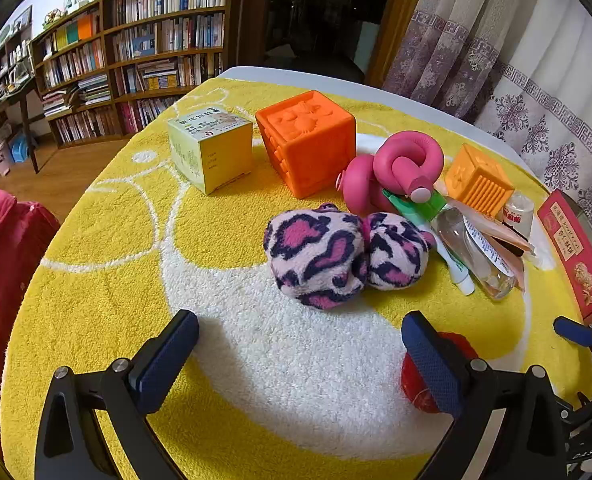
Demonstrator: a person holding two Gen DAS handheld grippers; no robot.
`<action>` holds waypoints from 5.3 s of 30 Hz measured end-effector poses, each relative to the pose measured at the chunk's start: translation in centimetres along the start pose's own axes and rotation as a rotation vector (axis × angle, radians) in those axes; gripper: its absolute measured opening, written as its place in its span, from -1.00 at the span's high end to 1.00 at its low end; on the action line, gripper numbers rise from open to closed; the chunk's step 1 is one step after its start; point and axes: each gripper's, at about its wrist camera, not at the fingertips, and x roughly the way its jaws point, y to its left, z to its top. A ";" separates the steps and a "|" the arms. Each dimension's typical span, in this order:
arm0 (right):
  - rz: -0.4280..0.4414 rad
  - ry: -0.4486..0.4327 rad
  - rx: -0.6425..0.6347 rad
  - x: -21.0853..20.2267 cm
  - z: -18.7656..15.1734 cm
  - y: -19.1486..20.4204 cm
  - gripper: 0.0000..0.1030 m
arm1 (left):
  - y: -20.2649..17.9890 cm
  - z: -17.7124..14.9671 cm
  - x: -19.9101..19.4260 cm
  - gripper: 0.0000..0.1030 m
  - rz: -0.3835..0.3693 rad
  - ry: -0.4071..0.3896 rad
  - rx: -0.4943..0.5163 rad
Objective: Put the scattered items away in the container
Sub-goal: 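Grasp the red pom-pom ball with the right gripper, then grasp the leopard-print plush with the left gripper while the right holds the ball, then carry both items to the tin box and release them inside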
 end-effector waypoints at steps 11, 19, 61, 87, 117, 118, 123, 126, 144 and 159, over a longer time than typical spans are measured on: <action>-0.023 -0.002 0.006 -0.1 0.0 0.2 -1.00 | 2.2 -0.1 -1.2 -0.99 -0.079 -0.020 -0.073; 0.129 -0.062 0.073 -2.3 1.1 1.2 -1.00 | 3.2 0.5 -2.4 -0.99 0.046 -0.064 -0.011; 0.184 -0.100 0.043 -1.0 2.7 4.5 0.21 | -3.0 2.4 -2.2 -1.00 0.018 -0.065 0.217; 0.242 -0.086 0.055 0.3 2.1 3.9 0.21 | -3.8 3.5 2.2 -0.33 0.013 -0.028 0.165; 0.195 -0.300 0.260 -6.7 1.1 -2.0 0.21 | -9.9 2.2 -6.9 -0.28 -0.108 -0.190 0.237; 0.179 -0.320 0.275 -7.6 0.9 -2.8 0.21 | -10.3 2.1 -7.0 -0.28 -0.116 -0.190 0.244; 0.058 -0.420 0.351 -11.8 -0.2 -7.6 0.21 | -14.5 2.2 -7.8 -0.28 -0.164 -0.204 0.315; -0.023 -0.472 0.420 -14.1 -1.5 -10.9 0.21 | -17.1 2.3 -8.3 -0.28 -0.198 -0.217 0.363; -0.365 -0.511 0.638 -16.5 -6.0 -23.1 0.21 | -34.1 4.2 -10.7 -0.28 -0.508 -0.249 0.544; -0.375 -0.524 0.705 -15.9 -7.1 -24.5 -0.63 | -38.2 4.4 -9.0 -0.80 -0.609 -0.180 0.529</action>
